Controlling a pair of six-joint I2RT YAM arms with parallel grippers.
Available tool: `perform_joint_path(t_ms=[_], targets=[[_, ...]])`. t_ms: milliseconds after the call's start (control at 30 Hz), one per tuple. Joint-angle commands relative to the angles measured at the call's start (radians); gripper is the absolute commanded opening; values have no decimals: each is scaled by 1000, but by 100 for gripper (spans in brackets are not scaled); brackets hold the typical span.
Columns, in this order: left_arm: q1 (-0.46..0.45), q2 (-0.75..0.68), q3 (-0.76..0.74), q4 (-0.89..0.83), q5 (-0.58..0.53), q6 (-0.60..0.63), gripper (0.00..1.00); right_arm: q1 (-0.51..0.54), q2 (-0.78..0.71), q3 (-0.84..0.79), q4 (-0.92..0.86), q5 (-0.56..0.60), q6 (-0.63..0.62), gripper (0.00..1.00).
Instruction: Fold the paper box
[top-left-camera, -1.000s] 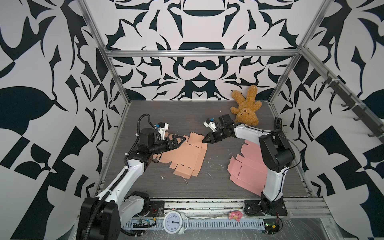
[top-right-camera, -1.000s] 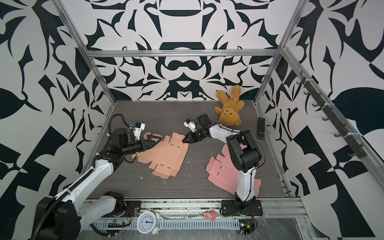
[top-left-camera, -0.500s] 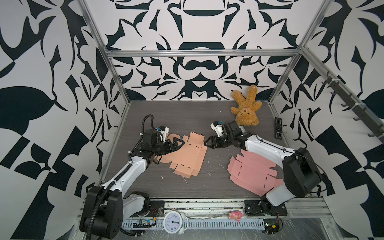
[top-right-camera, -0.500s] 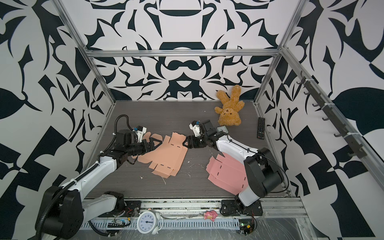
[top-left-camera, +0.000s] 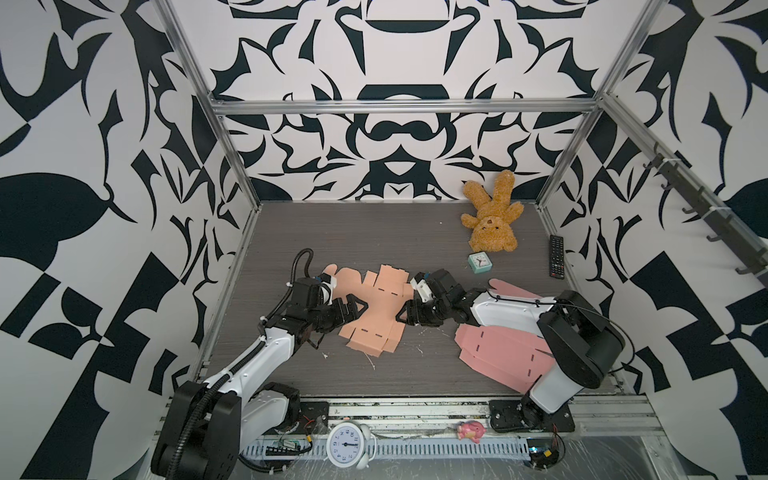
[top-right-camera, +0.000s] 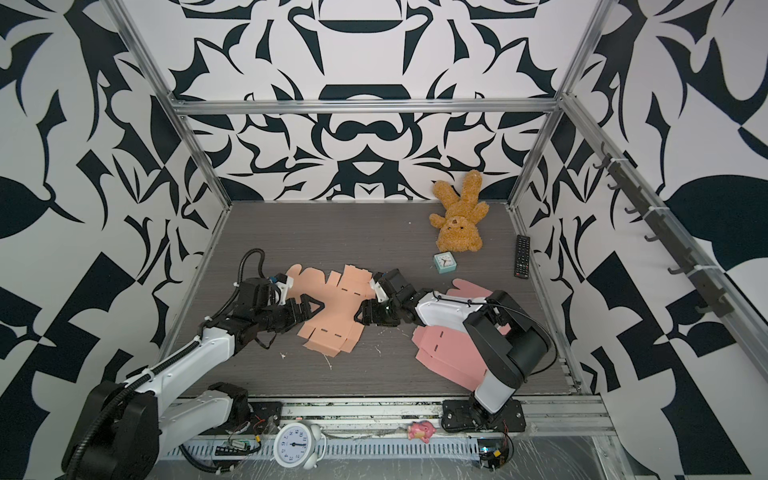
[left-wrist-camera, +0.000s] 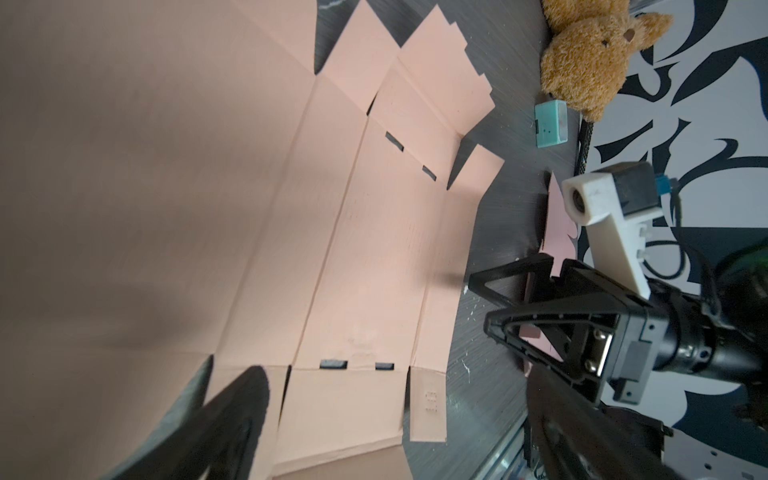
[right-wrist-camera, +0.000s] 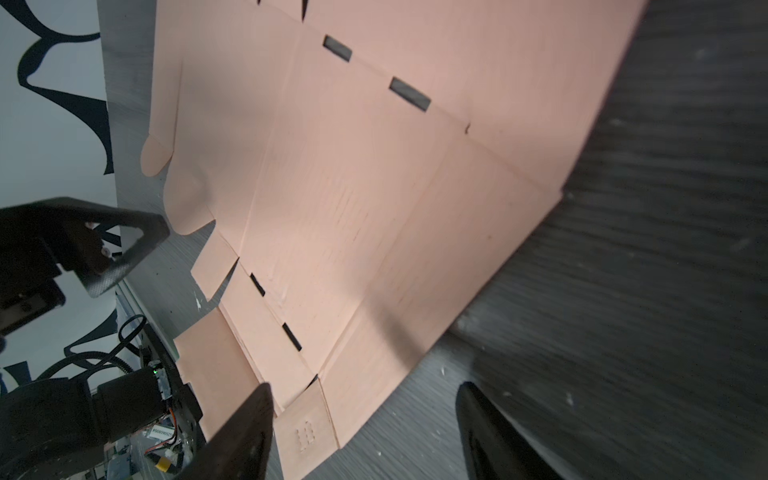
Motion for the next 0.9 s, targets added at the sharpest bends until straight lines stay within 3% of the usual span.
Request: perform_joint_path(t_ms=[0,433,867], targets=[[-22,-27,-36,-21,-5,-58,99,-6,-36,-12,47,31,25,72],[-100,-139,-127,-27,-66,-155,99,-12,-34,-33,46,97,33,70],[-287,-175,-131,-28,-216,-259,99,-12,-52,-82,124,94,23,70]])
